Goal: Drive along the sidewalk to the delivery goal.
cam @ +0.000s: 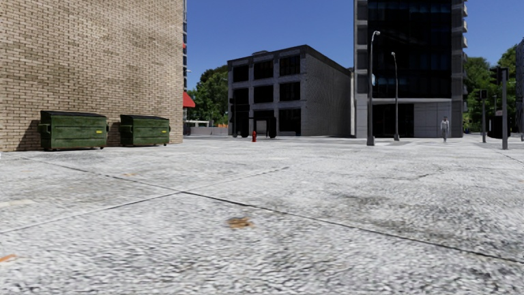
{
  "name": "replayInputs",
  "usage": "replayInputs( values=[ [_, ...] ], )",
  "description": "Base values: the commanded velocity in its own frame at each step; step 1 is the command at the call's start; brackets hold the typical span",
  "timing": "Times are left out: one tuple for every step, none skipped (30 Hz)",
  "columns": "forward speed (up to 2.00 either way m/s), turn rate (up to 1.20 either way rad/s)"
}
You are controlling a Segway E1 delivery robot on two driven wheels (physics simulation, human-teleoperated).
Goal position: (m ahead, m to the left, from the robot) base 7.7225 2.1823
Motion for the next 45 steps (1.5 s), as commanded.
replayInputs(
  values=[
    [2.0, 0.27],
    [2.0, 0.27],
    [2.0, 0.27],
    [2.0, 0.27],
    [2.0, 0.27],
    [2.0, 0.27],
    [2.0, 0.27],
    [2.0, 0.27],
    [2.0, 0.27],
    [2.0, 0.26],
    [2.0, 0.23],
    [2.0, 0.16],
    [2.0, 0.15],
    [2.0, 0.14],
    [2.0, 0.12],
    [2.0, 0.0],
    [2.0, 0.0],
    [2.0, 0.0],
    [2.0, 0.0],
    [2.0, 0.0],
    [2.0, 0.0],
    [2.0, 0.0],
    [2.0, 0.0],
    [2.0, 0.0],
    [2.0, 0.0],
    [2.0, 0.0],
    [2.0, 0.0],
    [2.0, 0.0],
    [2.0, 0.0],
    [2.0, 0.0],
    [2.0, 0.0],
    [2.0, 0.0],
    [2.0, 0.0],
    [2.0, 0.0],
    [2.0, 0.01],
    [2.0, 0.08],
    [2.0, 0.12],
    [2.0, 0.18],
    [2.0, 0.24],
    [2.0, 0.41],
    [2.0, 0.41],
    [2.0, 0.41],
    [2.0, 0.42],
    [2.0, 0.42],
    [2.0, 0.42]
  ],
)
